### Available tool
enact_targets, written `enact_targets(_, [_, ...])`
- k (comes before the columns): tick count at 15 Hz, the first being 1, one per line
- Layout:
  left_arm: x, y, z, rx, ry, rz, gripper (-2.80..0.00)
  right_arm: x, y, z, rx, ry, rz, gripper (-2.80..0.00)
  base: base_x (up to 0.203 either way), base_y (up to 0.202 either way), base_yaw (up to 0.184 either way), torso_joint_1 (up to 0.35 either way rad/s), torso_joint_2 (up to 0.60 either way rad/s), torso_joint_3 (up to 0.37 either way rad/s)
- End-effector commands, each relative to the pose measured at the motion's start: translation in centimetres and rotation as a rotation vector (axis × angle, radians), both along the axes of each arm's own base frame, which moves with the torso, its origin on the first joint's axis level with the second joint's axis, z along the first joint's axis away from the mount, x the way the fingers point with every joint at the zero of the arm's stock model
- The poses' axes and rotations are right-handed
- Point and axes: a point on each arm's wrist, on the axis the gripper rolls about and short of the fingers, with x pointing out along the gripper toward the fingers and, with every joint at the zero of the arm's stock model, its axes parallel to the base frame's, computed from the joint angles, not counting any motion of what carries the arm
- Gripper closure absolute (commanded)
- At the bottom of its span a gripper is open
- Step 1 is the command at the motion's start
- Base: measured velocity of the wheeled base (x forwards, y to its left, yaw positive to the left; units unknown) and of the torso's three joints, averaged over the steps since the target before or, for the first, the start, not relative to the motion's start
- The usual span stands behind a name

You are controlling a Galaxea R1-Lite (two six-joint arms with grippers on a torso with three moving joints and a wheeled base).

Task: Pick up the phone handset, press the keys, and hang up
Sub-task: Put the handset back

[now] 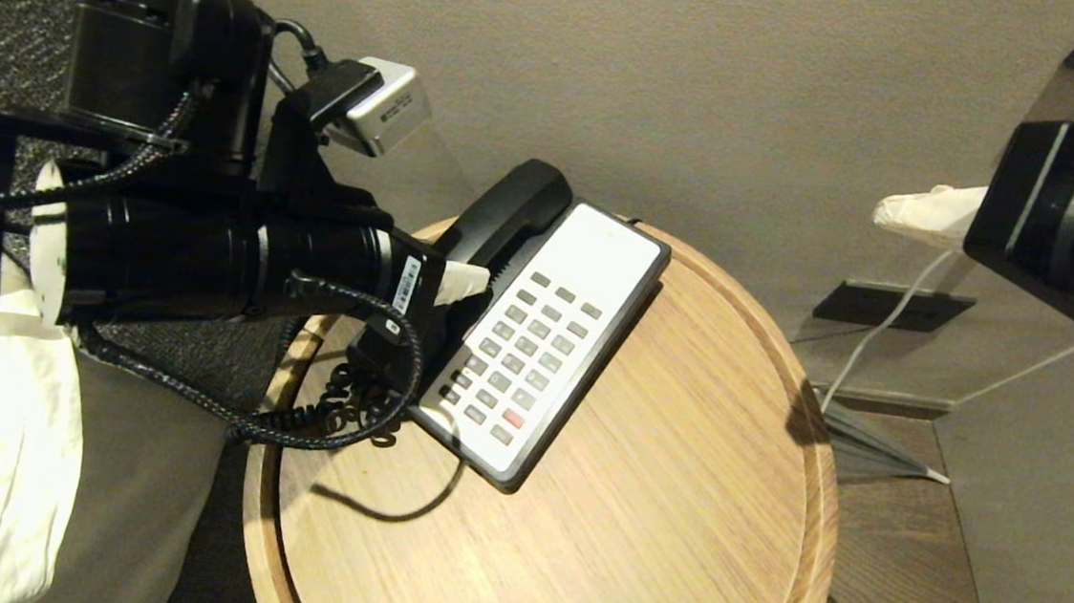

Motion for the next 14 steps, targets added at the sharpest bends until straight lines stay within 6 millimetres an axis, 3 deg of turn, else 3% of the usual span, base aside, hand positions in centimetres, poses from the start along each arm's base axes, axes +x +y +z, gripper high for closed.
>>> enact_targets(1, [0.3, -0.2, -0.4, 0.012, 0.014, 0.000, 0.00, 0.0, 0.0, -0.1, 0.001, 0.004, 0.002, 0.00, 0.000, 0.000, 0.000, 0.000, 0.00, 0.000])
enact_targets(4, [0.5, -0.3, -0.4, 0.014, 0.015, -0.001, 0.00, 0.0, 0.0, 0.0, 0.001, 0.003, 0.004, 0.00, 0.000, 0.000, 0.000, 0.000, 0.00, 0.000])
enact_targets(5, [0.6, -0.4, -0.4, 0.014, 0.015, -0.001, -2.80, 0.0, 0.0, -0.1, 0.000, 0.004, 0.004, 0.00, 0.000, 0.000, 0.000, 0.000, 0.00, 0.000])
enact_targets(11, [0.1, 0.0, 1.3, -0.020, -0.037, 0.007, -2.80, 0.0, 0.0, -0.7, -0.014, 0.019, 0.007, 0.00, 0.000, 0.000, 0.000, 0.000, 0.00, 0.000])
enact_targets(14, [-3.0, 2.3, 3.5, -0.076, -0.102, 0.027, -2.80, 0.2, 0.4, -1.4, -0.014, 0.021, 0.026, 0.00, 0.000, 0.000, 0.000, 0.000, 0.00, 0.000])
